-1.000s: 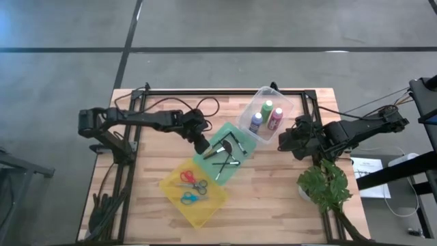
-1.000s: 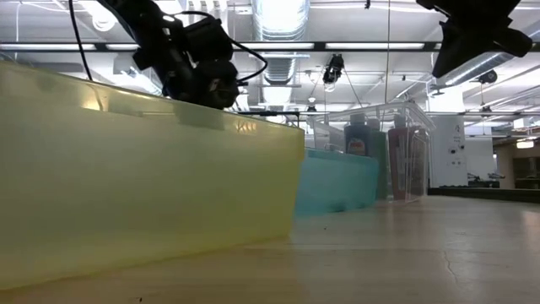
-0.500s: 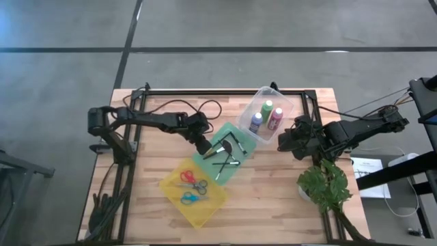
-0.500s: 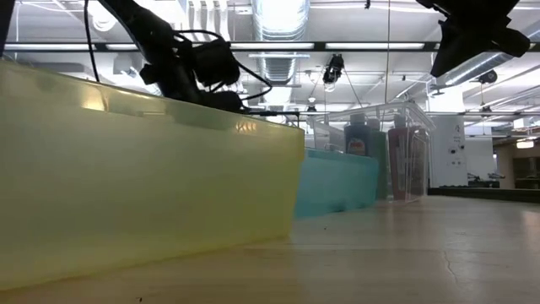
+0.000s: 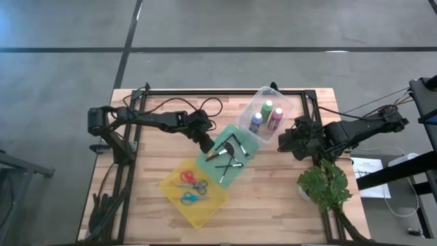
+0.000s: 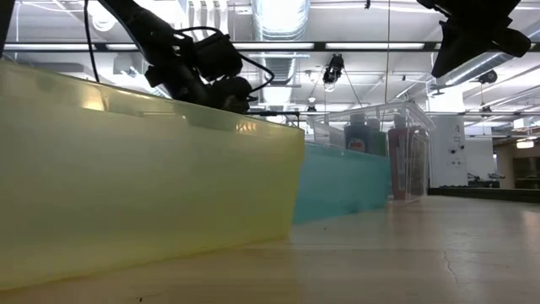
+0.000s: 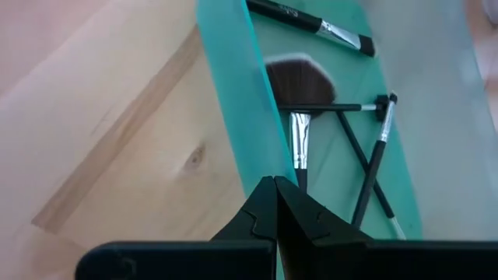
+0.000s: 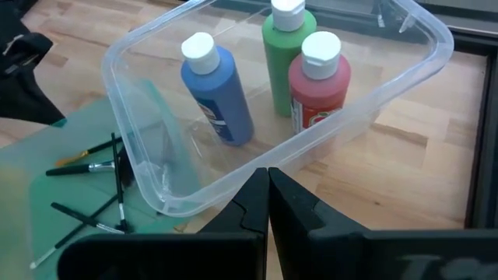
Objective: Pick & Place Paint Supplies
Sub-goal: Adjust the bins
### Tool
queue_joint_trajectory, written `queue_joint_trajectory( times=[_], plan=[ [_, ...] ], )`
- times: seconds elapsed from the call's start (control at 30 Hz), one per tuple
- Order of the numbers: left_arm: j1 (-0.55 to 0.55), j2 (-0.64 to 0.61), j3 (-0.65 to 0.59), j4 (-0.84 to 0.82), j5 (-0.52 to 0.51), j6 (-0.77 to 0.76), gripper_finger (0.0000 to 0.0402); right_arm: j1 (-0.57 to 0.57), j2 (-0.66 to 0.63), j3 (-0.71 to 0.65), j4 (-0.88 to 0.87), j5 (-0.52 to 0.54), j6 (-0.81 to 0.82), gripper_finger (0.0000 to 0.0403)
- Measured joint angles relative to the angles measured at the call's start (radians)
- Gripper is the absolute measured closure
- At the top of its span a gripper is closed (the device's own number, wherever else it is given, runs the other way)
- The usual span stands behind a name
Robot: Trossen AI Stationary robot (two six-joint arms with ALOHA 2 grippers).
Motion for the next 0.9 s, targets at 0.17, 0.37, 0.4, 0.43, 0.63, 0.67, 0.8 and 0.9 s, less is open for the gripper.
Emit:
queue_joint_trajectory(
  times=[0.17,0.37,0.4,0.43,0.63,0.67,0.8,0.9],
  plan=[
    [-0.009,0.0,0.0,0.004,-0.009,-0.003,0.0401,0.0,0.0,-0.002,0.0,0.015,0.006,0.0395],
    [-0.005,0.0,0.0,-0.002,-0.028,0.001,0.0401,0.0,0.0,-0.002,0.004,0.018,0.01,0.0395],
    [-0.006,0.003,0.0,-0.002,-0.023,0.003,0.0401,0.0,0.0,-0.002,0.004,0.018,0.011,0.0395],
    [-0.01,0.006,0.0,0.001,-0.013,0.006,0.0401,0.0,0.0,-0.002,0.005,0.018,0.012,0.0395],
    [-0.038,0.016,0.0,0.037,0.013,0.008,0.0401,0.0,0.0,-0.002,0.007,0.026,0.011,0.0395],
    [-0.038,0.016,0.0,0.032,0.005,0.008,0.0401,0.0,0.0,-0.002,0.007,0.025,0.011,0.0395],
    [-0.033,0.016,0.0,0.028,-0.01,-0.003,0.0401,0.0,0.0,-0.002,0.007,0.025,0.011,0.0395],
    [-0.033,0.016,0.0,0.032,-0.01,-0.002,0.0401,0.0,0.0,-0.002,0.007,0.025,0.009,0.0395]
  ],
)
